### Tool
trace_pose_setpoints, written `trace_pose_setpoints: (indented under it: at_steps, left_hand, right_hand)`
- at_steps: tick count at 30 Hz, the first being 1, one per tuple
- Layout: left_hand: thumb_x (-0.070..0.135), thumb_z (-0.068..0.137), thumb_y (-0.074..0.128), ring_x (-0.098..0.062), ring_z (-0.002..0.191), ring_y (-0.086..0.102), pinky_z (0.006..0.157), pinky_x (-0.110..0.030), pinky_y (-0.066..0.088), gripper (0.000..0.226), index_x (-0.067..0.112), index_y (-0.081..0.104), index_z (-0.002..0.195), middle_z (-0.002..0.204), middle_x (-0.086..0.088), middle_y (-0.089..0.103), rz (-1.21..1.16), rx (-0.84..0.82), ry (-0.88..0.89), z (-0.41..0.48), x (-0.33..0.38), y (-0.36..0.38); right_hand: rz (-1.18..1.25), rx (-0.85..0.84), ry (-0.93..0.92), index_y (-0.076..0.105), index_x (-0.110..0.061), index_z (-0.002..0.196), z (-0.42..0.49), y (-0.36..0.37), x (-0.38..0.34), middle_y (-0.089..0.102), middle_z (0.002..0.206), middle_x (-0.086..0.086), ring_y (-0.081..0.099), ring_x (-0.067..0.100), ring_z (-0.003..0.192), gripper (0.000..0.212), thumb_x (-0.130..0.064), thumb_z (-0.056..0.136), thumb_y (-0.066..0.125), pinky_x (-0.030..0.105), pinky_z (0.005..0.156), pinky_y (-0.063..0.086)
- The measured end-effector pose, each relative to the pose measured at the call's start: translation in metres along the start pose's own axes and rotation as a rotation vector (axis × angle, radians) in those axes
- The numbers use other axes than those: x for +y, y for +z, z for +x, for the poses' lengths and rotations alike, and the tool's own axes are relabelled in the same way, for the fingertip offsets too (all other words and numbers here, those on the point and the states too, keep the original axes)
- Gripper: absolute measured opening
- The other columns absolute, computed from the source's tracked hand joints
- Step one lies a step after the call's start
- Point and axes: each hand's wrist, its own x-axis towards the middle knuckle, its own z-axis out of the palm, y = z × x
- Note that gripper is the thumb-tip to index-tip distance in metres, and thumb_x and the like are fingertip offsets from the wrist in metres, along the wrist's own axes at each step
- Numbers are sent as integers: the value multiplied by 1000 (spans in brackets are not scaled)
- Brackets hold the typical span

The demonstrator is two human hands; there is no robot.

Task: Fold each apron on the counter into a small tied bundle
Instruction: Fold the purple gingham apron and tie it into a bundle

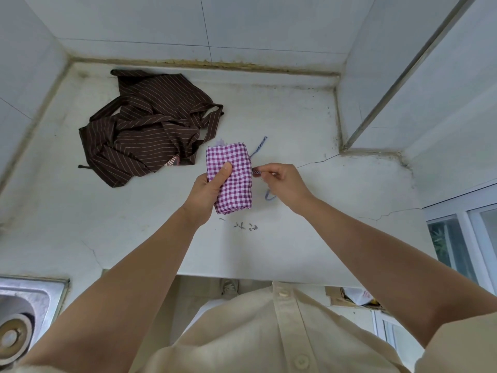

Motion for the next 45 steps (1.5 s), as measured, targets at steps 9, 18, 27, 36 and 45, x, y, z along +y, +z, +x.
trace_pose_setpoints:
  at_steps: [9,18,27,36,45]
  left_hand:
    - [35,92,61,-25,105,68,92,-40,55,34,14,62,119,114,-7,71,22,-32,71,-3,-1,3]
    - [35,98,53,-20,100,70,84,-33,57,35,11,62,122,111,-8,71,225,-91,216,-4,4,10]
    - [21,105,30,-5,113,54,107,-32,38,36,16,53,132,134,1,55,421,-57,254,6,17,-1]
    - [15,104,40,-8,55,41,60,-31,34,30,23,54,79,62,7,49,813,-65,394,5,-5,10]
    - [28,92,38,-18,50,51,46,-23,26,33,13,65,79,64,1,54,1534,-68,1031,7,4,-7]
  right_hand:
    - [-83,-119,161,54,-12,75,-4,20,-12,45,63,-3,38,11,53,24,-4,95,43,24,53,32]
    - [278,-230,240,65,-9,117,-7,19,-21,71,97,-5,65,-3,73,31,-25,90,69,8,55,44]
    - [598,-446,426,64,-13,116,-6,1,-14,69,110,3,64,19,102,49,-29,72,76,38,104,43]
    - [817,-137,345,63,-12,114,4,-9,-19,67,111,2,63,13,96,36,-25,81,69,23,87,50]
    - [333,-34,354,63,-13,112,9,-14,-5,70,102,0,67,11,86,24,-21,90,67,17,61,51]
